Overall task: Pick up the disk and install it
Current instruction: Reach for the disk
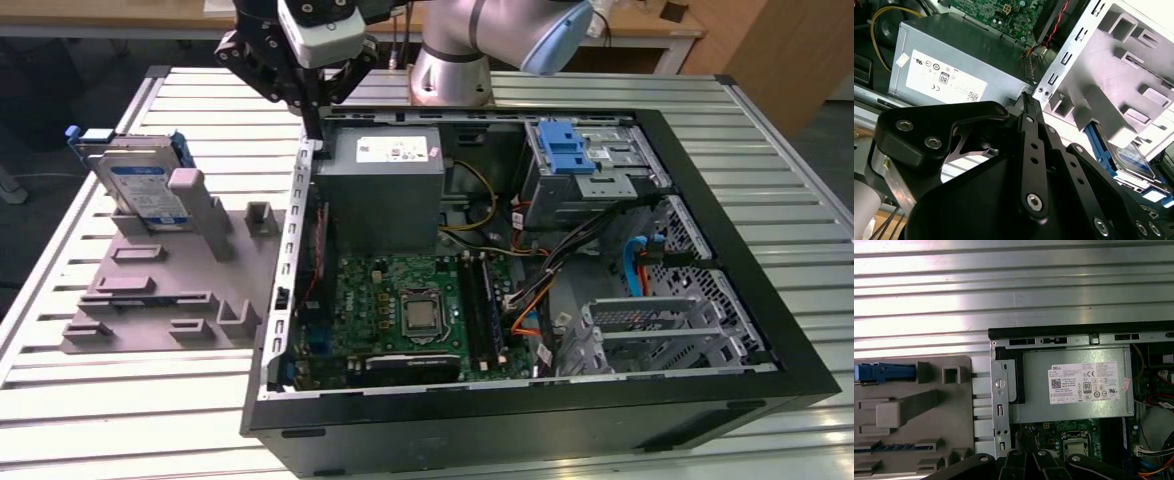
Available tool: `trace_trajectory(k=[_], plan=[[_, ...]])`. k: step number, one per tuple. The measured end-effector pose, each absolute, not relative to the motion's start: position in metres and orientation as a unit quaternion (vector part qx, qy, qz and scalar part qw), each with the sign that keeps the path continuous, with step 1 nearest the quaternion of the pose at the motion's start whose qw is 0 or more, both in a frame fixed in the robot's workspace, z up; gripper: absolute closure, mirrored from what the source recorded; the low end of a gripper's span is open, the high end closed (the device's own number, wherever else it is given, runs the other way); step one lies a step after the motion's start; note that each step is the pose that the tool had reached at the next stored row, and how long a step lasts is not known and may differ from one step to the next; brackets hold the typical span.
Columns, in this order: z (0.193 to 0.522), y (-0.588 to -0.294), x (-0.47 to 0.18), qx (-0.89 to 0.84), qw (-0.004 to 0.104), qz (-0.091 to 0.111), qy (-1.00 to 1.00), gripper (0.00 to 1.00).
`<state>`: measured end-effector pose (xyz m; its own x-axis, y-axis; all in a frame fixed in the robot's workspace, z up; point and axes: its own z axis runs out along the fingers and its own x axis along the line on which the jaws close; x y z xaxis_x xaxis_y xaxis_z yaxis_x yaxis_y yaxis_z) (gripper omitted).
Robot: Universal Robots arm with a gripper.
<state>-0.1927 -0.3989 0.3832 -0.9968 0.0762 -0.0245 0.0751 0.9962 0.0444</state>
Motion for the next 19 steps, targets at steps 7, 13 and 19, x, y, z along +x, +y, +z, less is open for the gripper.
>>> trace_trajectory(k=[7,13,19], plan=[[0.3832,-0.3990,-0.1942,0.038,0.013,0.022,0.999,0.89],[0.3832,-0.3989,-0.1954,0.038,0.013,0.022,0.999,0.89],[0.3831,-0.3989,-0.1968,0.038,0.013,0.022,0.999,0.89]])
